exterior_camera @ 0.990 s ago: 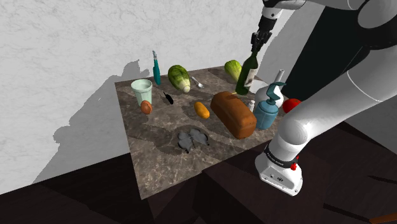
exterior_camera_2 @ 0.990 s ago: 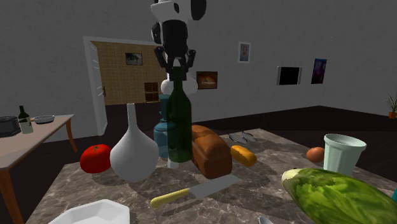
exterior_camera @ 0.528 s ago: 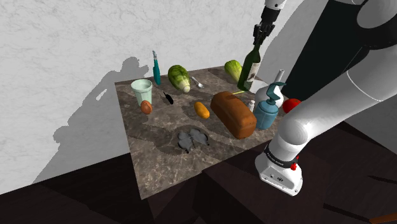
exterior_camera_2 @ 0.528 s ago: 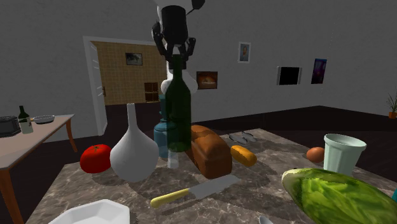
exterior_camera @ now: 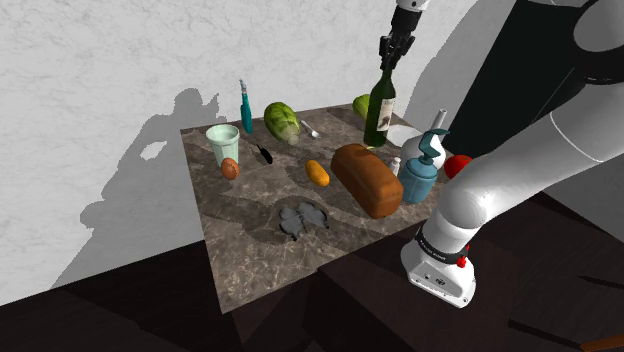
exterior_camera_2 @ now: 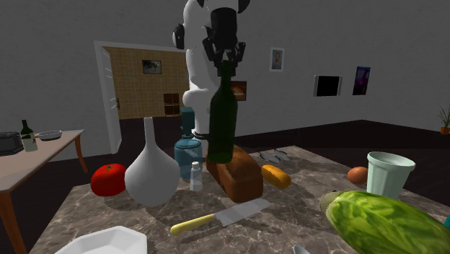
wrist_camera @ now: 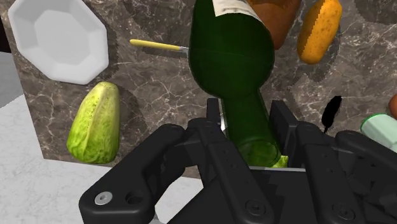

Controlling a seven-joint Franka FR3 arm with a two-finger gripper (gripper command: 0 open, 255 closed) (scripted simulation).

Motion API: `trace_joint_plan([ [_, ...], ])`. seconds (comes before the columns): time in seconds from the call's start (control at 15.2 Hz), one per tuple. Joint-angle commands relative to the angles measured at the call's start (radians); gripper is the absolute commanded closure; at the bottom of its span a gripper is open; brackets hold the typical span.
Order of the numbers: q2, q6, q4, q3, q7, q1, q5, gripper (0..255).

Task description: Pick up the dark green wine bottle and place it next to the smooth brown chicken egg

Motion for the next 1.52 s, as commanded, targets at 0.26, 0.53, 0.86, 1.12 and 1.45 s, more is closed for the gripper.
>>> trace_joint_plan([
  [0.26,0.016,0.008,0.001,0.1,0.145,0.051,0.025,255],
  [0.53,0.044,0.012,0.02,0.163,0.237,0.086,0.042,255],
  [0.86,0.1,0.014,0.07,0.235,0.347,0.131,0.062,255],
  [1.12,0.161,0.012,0.131,0.289,0.432,0.166,0.073,255],
  [1.45,0.257,0.001,0.235,0.35,0.536,0.21,0.077,255],
])
